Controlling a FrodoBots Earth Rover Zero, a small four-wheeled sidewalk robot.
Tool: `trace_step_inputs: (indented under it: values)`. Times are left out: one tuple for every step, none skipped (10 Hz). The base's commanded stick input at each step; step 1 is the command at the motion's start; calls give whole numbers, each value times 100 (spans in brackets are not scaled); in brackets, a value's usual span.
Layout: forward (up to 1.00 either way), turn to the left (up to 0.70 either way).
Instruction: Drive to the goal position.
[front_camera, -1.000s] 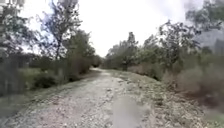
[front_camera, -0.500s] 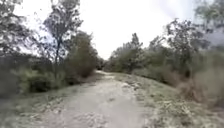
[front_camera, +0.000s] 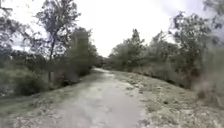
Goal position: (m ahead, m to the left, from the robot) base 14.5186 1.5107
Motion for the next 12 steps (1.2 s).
trace_step_inputs:
  values:
    - [85, 0]
    - [85, 0]
    - [85, 0]
    - [85, 0]
    - [85, 0]
    - [85, 0]
    - [85, 0]
    - [85, 0]
    - [85, 0]
    - [85, 0]
    - [85, 0]
    - [85, 0]
